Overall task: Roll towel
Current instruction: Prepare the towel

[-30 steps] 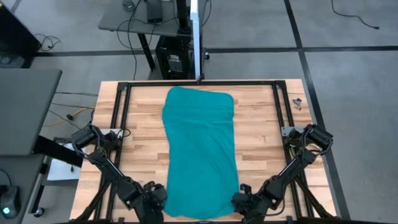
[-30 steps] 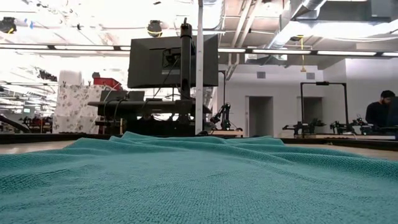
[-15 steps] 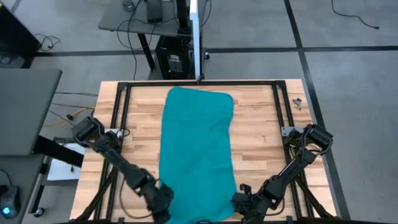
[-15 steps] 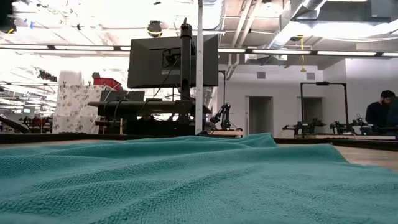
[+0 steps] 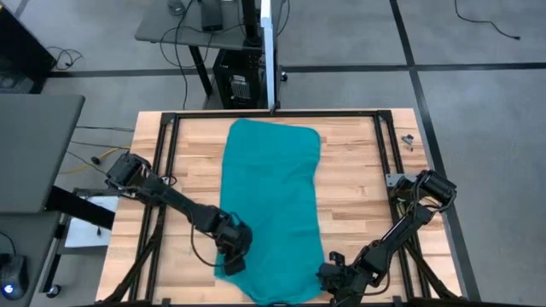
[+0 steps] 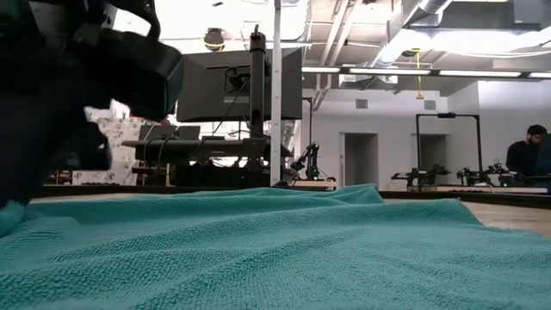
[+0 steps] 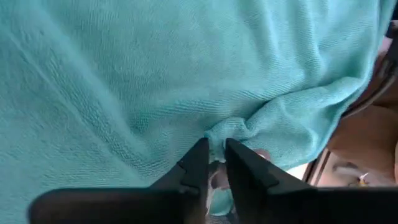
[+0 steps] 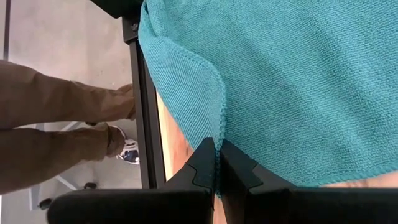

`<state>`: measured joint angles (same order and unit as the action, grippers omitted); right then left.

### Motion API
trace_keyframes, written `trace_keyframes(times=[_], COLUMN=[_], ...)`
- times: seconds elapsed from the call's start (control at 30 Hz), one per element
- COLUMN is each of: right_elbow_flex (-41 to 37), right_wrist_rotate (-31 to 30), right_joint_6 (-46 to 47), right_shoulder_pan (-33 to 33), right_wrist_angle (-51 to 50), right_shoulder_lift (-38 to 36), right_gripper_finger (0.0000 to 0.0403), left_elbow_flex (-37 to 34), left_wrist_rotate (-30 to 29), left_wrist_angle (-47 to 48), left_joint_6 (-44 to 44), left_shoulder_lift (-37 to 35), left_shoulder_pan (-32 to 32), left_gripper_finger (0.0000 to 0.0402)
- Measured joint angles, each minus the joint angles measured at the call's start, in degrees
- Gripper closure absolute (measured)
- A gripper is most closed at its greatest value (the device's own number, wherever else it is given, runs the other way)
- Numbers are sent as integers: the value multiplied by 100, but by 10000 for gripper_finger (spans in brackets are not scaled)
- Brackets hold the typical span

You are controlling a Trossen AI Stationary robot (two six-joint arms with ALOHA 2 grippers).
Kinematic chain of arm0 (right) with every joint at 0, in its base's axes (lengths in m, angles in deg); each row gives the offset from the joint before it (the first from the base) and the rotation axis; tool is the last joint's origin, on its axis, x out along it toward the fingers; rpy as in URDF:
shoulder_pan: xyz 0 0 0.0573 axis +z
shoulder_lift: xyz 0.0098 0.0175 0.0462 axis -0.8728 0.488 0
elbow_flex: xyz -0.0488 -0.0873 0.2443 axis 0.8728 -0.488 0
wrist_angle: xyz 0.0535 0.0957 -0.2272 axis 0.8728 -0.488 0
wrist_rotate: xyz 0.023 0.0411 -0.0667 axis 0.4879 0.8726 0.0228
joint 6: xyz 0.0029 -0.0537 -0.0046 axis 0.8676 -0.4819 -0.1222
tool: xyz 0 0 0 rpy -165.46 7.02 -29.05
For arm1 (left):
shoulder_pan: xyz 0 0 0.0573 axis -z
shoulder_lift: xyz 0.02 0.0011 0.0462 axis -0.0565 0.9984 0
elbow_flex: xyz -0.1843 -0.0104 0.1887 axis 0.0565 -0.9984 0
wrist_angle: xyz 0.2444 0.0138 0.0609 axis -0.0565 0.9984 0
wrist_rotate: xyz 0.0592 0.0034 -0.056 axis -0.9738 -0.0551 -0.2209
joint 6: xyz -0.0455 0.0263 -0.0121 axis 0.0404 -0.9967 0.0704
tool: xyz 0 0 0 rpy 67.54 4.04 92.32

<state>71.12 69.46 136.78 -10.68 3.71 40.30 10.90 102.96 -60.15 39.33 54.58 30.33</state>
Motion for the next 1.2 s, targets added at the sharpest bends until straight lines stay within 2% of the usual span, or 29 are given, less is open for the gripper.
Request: trace_keyframes(times=[0.13,0.2,0.37,0.53,0.67,0.73,1.0,1.2], right_elbow_flex=[0,0,0,0,0,0,0,0], right_wrist_rotate=[0,0,0,0,0,0,2,0], right_joint_6=[-31,-33,-53,-68,-85,-138,-142,-24], right_shoulder_pan=[0,0,15,48,50,48,0,0], right_wrist_angle=[-64,-89,-132,-240,-294,-291,-278,-298], right_shoulder_lift=[0,0,0,0,0,0,0,0], right_gripper_finger=[403,403,403,403,403,403,403,403], left_elbow_flex=[465,746,1213,1263,1241,1238,1214,1220], left_wrist_rotate=[-30,-284,-1490,-2781,-3722,-3977,-3820,-3674], left_wrist_angle=[177,488,1409,1511,1532,1541,1414,1318], left_joint_6=[-495,-715,-1007,-1371,-1944,-2088,-2894,-2974], left_shoulder_lift=[0,-11,-15,12,13,13,253,337], left_shoulder_pan=[265,469,1264,2103,2275,2230,2010,2020], left_gripper_finger=[317,316,320,324,324,324,324,324])
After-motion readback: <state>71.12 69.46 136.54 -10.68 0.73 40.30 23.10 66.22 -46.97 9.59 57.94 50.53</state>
